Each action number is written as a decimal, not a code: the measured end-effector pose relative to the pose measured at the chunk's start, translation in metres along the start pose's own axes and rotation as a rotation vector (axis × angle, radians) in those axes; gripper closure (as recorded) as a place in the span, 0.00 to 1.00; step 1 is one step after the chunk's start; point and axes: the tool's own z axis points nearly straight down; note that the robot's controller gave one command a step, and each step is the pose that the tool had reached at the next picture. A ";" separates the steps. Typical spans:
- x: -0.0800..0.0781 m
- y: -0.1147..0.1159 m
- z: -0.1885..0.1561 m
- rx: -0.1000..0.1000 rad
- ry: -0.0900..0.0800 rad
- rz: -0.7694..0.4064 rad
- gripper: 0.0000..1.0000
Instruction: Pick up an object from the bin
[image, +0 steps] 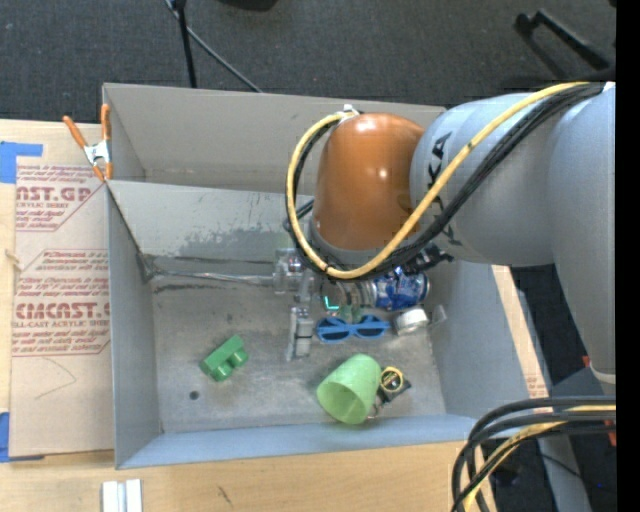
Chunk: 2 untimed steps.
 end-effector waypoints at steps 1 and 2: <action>0.025 0.048 0.107 0.000 -0.011 -0.364 0.00; 0.031 0.134 0.107 -0.001 -0.010 -0.786 0.00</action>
Offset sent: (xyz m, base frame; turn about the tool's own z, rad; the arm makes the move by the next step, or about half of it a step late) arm -0.0261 0.0469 -0.1068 -0.3630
